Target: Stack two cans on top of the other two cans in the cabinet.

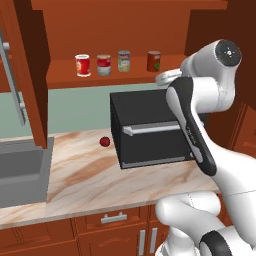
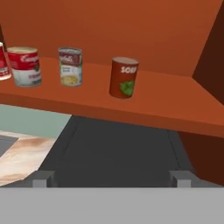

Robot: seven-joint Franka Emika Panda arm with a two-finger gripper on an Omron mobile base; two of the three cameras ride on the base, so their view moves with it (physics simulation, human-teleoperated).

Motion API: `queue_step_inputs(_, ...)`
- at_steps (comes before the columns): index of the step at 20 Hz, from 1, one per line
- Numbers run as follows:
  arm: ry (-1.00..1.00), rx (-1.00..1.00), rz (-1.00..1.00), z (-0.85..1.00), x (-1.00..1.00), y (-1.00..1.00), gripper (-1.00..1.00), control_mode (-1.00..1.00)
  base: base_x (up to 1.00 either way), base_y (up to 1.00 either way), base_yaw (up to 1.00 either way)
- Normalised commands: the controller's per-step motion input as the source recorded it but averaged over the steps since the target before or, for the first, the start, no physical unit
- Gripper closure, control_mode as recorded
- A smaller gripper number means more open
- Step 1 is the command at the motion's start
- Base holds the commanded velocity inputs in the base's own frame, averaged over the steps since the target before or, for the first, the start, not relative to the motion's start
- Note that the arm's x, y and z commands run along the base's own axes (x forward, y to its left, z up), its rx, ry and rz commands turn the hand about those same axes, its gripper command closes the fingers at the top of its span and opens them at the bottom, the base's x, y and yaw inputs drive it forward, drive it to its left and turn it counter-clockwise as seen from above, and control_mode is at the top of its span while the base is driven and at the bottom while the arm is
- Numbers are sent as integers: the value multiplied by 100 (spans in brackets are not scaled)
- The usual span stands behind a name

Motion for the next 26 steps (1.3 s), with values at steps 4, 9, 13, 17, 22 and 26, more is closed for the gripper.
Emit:
queue_step_inputs(4,-15,0,0,13,20,-1,-100,-100,0,0,0)
queue_step_inputs(9,-9,0,0,9,26,0,-100,-100,0,0,0)
queue_step_inputs(13,0,0,-1,9,30,0,-100,-100,0,0,0)
queue_step_inputs(17,2,0,-2,9,27,0,-100,-100,0,0,0)
queue_step_inputs(22,3,0,0,1,27,-2,-100,-100,0,0,0)
queue_step_inputs(26,1,5,0,0,27,-6,-100,-100,0,0,0)
